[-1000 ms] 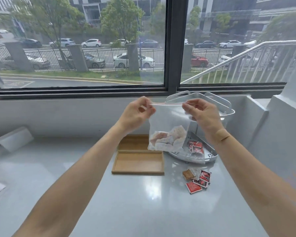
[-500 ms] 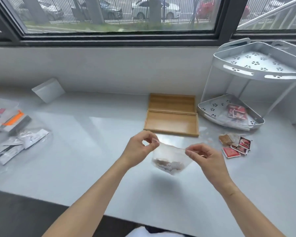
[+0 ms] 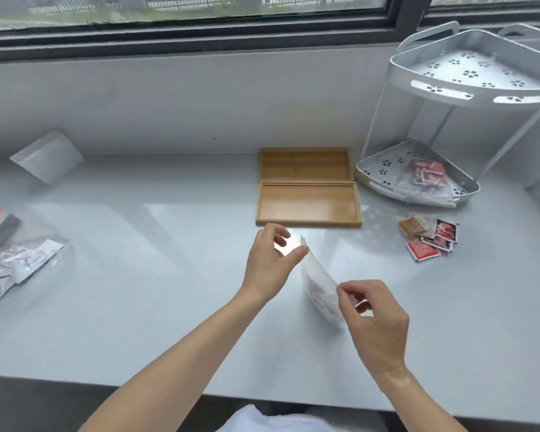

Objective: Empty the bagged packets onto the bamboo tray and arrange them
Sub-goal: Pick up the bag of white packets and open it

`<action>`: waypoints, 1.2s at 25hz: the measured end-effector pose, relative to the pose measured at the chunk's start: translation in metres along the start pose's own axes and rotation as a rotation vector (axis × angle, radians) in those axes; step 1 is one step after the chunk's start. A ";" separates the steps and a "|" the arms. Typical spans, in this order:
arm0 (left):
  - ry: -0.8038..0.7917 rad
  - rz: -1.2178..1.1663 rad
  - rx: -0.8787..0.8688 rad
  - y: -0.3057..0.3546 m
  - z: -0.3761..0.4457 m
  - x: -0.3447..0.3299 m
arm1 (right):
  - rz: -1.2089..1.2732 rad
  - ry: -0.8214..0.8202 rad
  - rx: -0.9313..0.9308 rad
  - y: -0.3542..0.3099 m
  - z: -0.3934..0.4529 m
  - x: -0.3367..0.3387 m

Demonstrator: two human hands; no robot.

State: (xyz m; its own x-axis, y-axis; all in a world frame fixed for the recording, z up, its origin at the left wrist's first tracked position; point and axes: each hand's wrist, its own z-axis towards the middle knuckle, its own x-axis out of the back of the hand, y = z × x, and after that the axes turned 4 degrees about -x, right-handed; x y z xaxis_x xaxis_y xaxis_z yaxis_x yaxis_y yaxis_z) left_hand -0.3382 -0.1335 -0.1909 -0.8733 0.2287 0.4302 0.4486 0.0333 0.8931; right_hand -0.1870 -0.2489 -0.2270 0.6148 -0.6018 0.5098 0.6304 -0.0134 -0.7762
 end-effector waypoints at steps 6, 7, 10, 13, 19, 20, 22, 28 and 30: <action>-0.382 -0.218 0.340 0.001 -0.030 0.002 | -0.065 -0.022 0.067 -0.001 -0.024 -0.017; -0.378 -0.219 0.333 0.000 -0.031 0.003 | -0.063 -0.060 0.082 -0.002 -0.025 -0.018; -0.356 -0.194 0.314 -0.002 -0.029 0.009 | 0.039 -0.257 -0.005 -0.012 -0.021 -0.011; -0.385 -0.118 0.295 -0.003 -0.027 0.016 | 0.201 -0.428 -0.341 -0.029 -0.001 -0.004; -0.430 -0.038 0.271 -0.004 -0.025 0.016 | 0.343 -0.680 -0.725 -0.040 0.034 -0.011; -0.434 -0.035 0.268 -0.005 -0.026 0.015 | 0.342 -0.704 -0.757 -0.041 0.037 -0.011; -0.446 -0.033 0.261 -0.005 -0.026 0.013 | 0.315 -0.743 -0.790 -0.042 0.043 -0.010; -0.513 -0.096 0.245 -0.007 -0.022 0.014 | 0.288 -0.849 -0.782 -0.044 0.056 -0.005; -0.539 -0.141 0.236 -0.010 -0.020 0.016 | 0.304 -0.880 -0.769 -0.042 0.057 -0.004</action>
State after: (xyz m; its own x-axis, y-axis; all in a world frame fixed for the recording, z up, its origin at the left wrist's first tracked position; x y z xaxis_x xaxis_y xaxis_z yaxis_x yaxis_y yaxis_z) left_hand -0.3604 -0.1501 -0.1907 -0.7361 0.6649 0.1271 0.4189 0.3000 0.8570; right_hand -0.1891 -0.2003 -0.1752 0.9900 0.0834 0.1142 0.1413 -0.6175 -0.7738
